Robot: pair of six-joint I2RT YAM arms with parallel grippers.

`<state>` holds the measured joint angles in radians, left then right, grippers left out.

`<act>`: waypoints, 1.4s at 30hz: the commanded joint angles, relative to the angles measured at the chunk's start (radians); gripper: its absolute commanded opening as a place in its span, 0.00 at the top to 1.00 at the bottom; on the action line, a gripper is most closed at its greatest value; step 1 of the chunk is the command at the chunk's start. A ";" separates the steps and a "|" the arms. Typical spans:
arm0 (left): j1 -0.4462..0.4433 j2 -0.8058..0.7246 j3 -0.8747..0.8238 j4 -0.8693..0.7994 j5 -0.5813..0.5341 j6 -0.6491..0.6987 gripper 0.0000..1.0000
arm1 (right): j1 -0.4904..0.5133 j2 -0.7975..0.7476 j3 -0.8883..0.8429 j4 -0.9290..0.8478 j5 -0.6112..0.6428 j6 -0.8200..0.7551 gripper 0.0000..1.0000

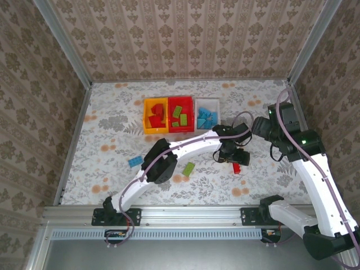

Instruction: Sort the legos into containers by color

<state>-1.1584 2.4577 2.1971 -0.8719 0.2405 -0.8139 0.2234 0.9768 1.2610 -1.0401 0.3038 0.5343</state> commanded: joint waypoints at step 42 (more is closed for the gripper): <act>0.758 -0.520 -0.407 -0.087 -0.308 0.223 0.82 | 0.370 0.402 -0.085 0.492 -0.554 -0.097 0.36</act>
<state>-0.4282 1.8854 1.7195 -0.9138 -0.0227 -0.6548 0.5919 1.3365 1.1210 -0.6067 -0.2180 0.4522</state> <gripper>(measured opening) 0.243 0.643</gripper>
